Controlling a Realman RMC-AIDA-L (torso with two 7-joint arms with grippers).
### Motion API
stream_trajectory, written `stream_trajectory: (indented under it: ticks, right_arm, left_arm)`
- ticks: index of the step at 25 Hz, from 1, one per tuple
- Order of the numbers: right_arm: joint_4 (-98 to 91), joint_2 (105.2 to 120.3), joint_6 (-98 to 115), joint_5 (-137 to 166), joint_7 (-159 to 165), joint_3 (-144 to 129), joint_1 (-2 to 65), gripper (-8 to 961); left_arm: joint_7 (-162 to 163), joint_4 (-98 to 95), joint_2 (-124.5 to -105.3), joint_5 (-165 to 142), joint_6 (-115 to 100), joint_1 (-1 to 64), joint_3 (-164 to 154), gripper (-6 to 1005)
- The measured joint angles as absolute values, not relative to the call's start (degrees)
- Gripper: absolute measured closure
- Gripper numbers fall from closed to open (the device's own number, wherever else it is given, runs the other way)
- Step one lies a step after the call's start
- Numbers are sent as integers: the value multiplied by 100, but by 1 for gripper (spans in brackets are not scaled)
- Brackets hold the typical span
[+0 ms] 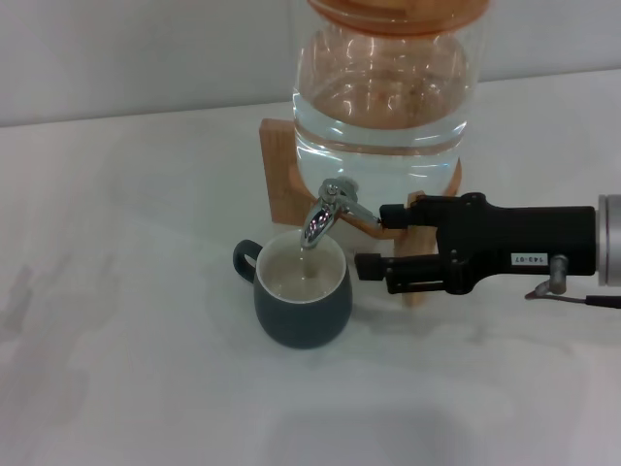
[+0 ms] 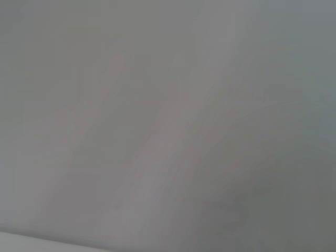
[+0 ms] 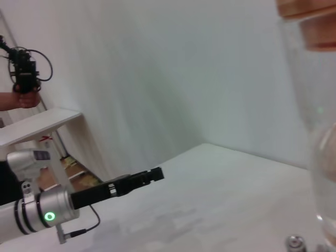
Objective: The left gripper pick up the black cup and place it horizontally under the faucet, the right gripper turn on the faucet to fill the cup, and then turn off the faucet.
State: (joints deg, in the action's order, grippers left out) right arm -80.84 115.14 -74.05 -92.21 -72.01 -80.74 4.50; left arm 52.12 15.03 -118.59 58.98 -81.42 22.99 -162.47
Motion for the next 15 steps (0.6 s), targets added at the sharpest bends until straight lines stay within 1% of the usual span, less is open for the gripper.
stream_trajectory:
  ticks: [15]
  right_arm:
    - [-8130, 11506, -7440, -9256, -7177, -8398, 593, 130]
  left_arm:
    - [5203, 1512, -11849, 5898, -8111, 2285, -16254, 530]
